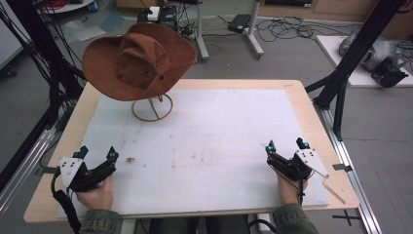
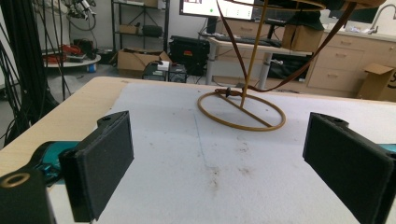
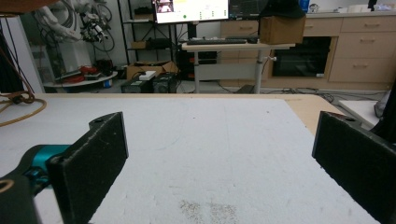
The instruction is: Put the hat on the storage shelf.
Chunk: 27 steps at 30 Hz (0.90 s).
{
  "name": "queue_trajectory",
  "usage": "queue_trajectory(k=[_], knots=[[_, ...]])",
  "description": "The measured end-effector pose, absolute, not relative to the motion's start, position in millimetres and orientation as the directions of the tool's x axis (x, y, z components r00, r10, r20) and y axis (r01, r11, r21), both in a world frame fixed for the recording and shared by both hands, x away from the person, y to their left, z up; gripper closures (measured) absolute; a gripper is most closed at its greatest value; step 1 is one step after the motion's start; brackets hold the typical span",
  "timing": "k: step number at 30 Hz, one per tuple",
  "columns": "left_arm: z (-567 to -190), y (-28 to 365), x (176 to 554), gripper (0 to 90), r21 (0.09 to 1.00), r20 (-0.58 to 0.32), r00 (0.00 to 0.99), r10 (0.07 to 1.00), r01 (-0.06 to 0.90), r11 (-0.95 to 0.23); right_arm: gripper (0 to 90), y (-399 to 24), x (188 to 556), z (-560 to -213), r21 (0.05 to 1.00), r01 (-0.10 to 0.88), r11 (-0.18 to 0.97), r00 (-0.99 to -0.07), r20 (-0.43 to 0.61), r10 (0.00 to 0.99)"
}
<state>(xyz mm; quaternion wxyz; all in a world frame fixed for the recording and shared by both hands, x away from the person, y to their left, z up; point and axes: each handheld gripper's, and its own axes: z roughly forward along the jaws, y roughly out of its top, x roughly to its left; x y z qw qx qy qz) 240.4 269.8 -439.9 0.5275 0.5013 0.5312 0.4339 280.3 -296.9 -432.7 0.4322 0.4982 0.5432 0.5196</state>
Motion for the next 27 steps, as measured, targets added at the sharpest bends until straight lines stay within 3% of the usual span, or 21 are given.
queue_trajectory(k=[27], knots=[[-439.5,270.4,240.2,8.9,0.989,-0.128,0.064,0.99,0.077,0.123,2.6,-297.5,279.8,-435.3,0.993,0.104,-0.049,-0.142,0.064,0.988]])
